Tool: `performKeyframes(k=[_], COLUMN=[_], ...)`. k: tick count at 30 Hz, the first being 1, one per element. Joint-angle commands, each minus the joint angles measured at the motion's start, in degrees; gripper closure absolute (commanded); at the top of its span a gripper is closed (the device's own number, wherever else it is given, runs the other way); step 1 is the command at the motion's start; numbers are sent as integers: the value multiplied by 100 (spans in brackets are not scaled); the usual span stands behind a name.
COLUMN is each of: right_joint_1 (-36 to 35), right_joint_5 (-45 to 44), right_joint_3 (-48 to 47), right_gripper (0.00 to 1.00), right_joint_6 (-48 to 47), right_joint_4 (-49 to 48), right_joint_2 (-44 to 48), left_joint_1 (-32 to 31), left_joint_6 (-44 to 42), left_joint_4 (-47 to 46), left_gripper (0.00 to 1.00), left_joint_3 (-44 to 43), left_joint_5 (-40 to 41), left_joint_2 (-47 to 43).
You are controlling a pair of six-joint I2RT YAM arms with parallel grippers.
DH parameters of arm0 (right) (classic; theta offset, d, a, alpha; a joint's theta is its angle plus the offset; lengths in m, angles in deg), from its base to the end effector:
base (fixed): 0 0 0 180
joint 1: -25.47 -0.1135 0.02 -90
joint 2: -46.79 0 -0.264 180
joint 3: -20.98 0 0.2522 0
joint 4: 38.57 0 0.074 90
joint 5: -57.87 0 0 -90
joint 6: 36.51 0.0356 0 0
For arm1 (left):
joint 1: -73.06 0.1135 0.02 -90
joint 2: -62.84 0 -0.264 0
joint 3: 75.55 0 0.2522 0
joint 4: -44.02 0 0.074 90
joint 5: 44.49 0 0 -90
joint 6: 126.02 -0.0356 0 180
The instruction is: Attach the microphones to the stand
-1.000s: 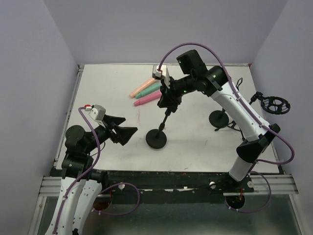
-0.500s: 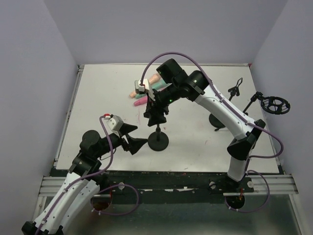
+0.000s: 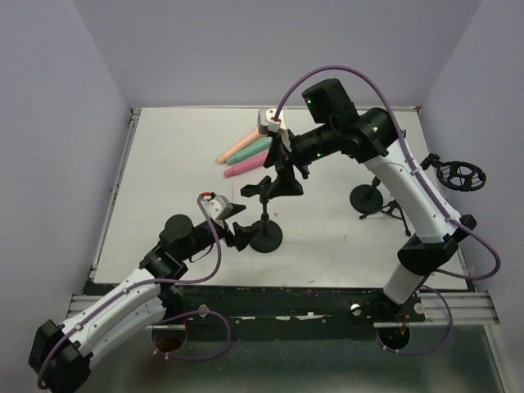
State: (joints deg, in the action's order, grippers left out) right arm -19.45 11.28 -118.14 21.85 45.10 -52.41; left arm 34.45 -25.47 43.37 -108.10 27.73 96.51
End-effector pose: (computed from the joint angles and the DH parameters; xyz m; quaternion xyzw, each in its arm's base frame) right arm 0.2148 0.2488 0.4669 -0.6434 0.5808 0.3800 0.3231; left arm 0.1185 -0.1085 0.2540 0.2756 0.6542 -0.3892 0.5871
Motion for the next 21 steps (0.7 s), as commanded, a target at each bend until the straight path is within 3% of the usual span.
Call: performKeyframes(k=[1,10,17,21], right_joint_1=[703,1978,2234,2295], right_joint_5=[412,1370,1529,1617], right_joint_3=[54,2549,3930,4458], right_gripper=[12,11,9,9], right_joint_6=[-79,140,61,17], right_joint_4=[208,-872,-1549,-1831], right_joint_2=[339,1657,2211,2396], left_joint_1=[-234,-419,-595,-604], left_joint_6=[-658,-861,-800,-765], left_joint_4=[-1334,-2565,-3365,-3656], left_gripper=[18,35,41,53], left_joint_3=[42,-20,7,-64], left_joint_5=[416,389,600,618], left_joint_2=[771,1941,2450,2793])
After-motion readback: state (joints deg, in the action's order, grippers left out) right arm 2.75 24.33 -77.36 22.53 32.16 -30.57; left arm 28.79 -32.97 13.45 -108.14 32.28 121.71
